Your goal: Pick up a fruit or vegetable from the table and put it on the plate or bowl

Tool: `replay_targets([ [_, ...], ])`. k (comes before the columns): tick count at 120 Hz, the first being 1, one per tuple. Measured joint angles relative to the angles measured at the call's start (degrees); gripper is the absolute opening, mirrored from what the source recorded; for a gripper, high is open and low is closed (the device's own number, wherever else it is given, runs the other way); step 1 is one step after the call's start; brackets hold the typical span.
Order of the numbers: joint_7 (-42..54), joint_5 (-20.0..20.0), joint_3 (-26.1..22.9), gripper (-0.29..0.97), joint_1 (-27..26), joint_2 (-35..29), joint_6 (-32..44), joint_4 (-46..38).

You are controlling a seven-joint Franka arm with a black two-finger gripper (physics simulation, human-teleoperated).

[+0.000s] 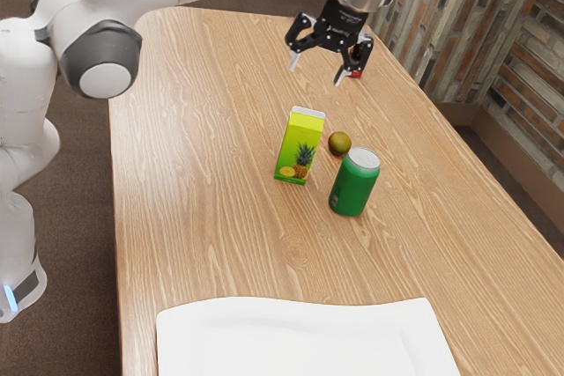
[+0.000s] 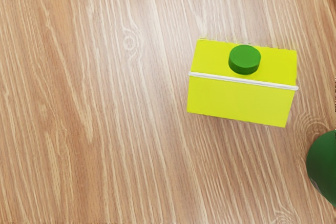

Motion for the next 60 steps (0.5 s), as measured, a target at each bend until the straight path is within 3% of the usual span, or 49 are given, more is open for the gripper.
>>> replay_targets([
  [13,-0.9,-6.3,-0.2,0.68,4.5,2.1,1.0,-0.2],
  [28,-1.6,-9.6,-0.2,0.68,8.9,3.9,2.6,-0.2],
  [43,-2.1,-10.5,0.1,0.68,12.0,4.7,4.8,-0.1],
  [60,-2.7,-7.2,0.2,0.68,12.4,4.5,7.0,-0.1],
])
